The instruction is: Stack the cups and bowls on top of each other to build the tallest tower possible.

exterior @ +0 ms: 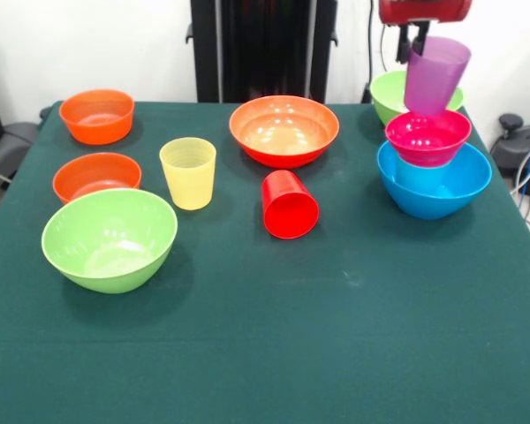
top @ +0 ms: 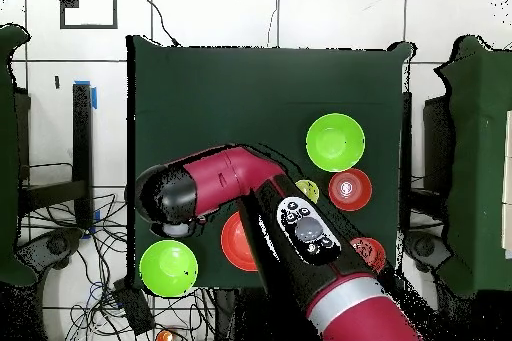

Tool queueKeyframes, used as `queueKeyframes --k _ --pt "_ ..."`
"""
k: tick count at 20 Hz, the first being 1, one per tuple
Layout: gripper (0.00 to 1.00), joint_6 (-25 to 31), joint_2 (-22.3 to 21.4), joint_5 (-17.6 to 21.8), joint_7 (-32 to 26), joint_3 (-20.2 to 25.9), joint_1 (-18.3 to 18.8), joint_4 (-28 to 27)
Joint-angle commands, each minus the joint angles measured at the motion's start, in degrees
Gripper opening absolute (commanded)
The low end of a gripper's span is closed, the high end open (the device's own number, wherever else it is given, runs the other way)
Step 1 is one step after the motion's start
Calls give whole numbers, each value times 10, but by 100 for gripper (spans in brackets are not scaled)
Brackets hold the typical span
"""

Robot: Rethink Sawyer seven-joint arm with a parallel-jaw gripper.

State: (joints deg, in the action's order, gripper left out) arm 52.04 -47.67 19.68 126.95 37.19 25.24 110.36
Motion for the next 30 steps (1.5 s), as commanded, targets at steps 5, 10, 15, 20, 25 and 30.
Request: queueKeyframes --k 5,10,15,20,25,30 --pt "0 -58 41 36 -3 -21 -39 8" --pt "0 -58 49 45 -8 -29 -44 -1" --pt "0 -59 38 66 -16 -46 -43 8" --pt "0 -49 34 74 -30 -46 -36 0" --pt "0 -40 37 84 -41 -45 -29 -12" --pt "0 -38 37 93 -45 -42 -25 -20"
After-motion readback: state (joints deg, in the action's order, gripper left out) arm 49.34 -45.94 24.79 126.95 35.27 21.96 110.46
